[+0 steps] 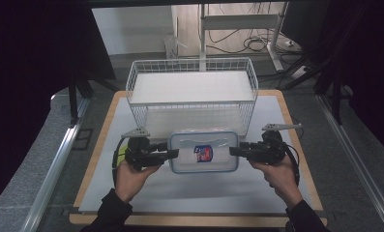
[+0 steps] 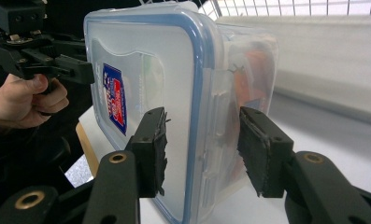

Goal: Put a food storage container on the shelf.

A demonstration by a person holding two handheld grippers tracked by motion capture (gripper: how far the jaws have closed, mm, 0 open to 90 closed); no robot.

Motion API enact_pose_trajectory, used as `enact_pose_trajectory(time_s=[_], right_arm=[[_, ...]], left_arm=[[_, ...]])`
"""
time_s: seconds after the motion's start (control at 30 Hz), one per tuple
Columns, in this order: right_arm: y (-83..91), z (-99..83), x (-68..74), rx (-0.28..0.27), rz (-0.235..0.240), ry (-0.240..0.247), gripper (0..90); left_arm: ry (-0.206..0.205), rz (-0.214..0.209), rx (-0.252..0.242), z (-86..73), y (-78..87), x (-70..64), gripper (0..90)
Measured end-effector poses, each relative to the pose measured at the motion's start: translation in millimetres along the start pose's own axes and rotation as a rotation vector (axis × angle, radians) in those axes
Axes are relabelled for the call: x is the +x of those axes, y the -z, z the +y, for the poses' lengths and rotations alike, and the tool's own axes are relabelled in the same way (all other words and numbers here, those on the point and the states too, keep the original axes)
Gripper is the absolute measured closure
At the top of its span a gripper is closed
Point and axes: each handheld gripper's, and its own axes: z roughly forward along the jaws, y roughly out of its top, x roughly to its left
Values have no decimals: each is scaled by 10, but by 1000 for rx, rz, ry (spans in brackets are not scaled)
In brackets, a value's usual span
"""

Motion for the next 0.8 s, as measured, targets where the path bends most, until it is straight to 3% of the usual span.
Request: enact_pose_trajectory(time_s=[0.47,0.8], right_arm=[[53,435,65,-43,-4,15,524],[51,835,155,-60,-17,35,524]], left_arm=[[-19,13,-34,434,166,15,506],[-10,22,-54,773,300,103,501]])
